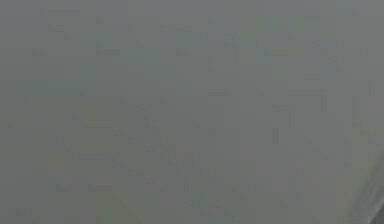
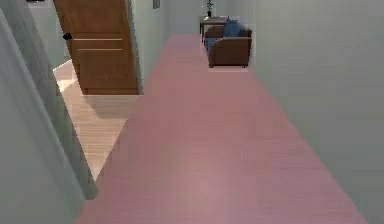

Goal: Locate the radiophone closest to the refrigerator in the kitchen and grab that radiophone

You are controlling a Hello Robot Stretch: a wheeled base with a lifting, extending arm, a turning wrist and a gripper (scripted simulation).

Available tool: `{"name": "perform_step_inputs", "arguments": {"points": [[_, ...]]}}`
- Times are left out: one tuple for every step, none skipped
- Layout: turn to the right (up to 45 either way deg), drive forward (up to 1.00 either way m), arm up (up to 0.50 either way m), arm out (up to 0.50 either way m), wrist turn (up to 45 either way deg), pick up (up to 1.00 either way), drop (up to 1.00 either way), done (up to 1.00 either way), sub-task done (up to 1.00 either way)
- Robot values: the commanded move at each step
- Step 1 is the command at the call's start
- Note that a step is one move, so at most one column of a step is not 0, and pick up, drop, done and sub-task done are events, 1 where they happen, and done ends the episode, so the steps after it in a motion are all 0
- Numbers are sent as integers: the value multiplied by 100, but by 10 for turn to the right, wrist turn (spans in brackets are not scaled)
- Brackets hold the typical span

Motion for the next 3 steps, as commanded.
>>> {"name": "perform_step_inputs", "arguments": {"points": [[-450, 0, 0, 0, 0, 0, 0, 0, 0], [-450, 0, 0, 0, 0, 0, 0, 0, 0], [-450, 0, 0, 0, 0, 0, 0, 0, 0]]}}
